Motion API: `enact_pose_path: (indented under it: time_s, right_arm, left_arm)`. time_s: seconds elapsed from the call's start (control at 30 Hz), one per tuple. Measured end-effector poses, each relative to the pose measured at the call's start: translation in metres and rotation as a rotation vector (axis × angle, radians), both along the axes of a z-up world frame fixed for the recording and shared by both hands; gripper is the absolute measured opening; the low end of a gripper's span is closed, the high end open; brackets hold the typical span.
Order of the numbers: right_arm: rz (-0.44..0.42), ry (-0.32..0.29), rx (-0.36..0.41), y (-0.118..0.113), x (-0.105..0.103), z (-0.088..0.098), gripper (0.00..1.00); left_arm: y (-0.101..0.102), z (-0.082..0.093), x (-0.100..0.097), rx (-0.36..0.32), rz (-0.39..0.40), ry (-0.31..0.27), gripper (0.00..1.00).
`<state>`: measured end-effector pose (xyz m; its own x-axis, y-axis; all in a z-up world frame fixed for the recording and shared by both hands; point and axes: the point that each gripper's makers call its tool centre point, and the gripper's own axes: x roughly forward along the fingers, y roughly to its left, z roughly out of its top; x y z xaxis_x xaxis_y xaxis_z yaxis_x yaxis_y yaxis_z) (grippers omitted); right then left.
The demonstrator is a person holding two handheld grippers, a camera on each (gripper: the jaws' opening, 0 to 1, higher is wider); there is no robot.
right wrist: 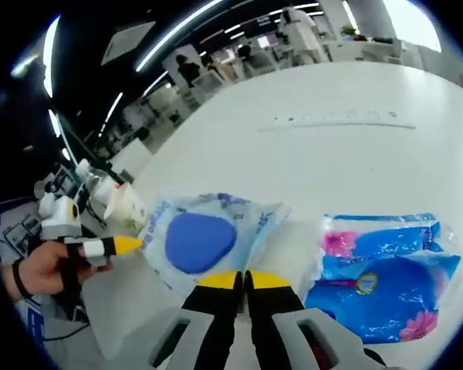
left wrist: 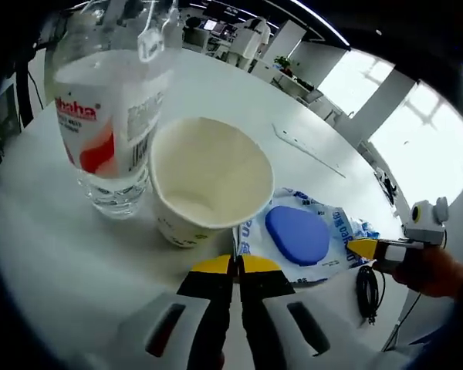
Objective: Arrange the tabletop items into an orderly group along one side of the table until the central work area is clear of visible clutter.
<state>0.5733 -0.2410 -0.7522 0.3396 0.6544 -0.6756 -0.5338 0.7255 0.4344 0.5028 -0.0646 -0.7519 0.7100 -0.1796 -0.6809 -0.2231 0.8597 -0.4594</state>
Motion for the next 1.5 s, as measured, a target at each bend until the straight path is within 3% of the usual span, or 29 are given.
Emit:
enact_pose_path:
  time_s: [0.27,0.83,1.1,1.3,1.5]
  right_arm:
    - [0.002,0.003,-0.001,-0.004,-0.006,0.006,0.14]
    - [-0.039,-0.021,0.023,-0.03,-0.018,0.025,0.12]
    - [-0.086,-0.028,0.026,-0.058,-0.021,0.028,0.1]
    - [-0.143,-0.033,0.015,-0.093,-0.017,0.028,0.1]
    - [-0.211,-0.031,-0.001,-0.13,-0.012,0.027,0.09]
  left_arm:
    - [0.001,0.007,-0.007,0.008,0.014,-0.002,0.09]
    - [-0.028,0.023,-0.028,0.022,-0.063,-0.026,0.12]
    - [-0.076,0.034,-0.014,0.028,-0.187,-0.06,0.11]
    - [-0.109,0.039,0.001,0.033,-0.263,-0.08,0.11]
    - [-0.147,0.048,0.019,0.057,-0.374,-0.137,0.11]
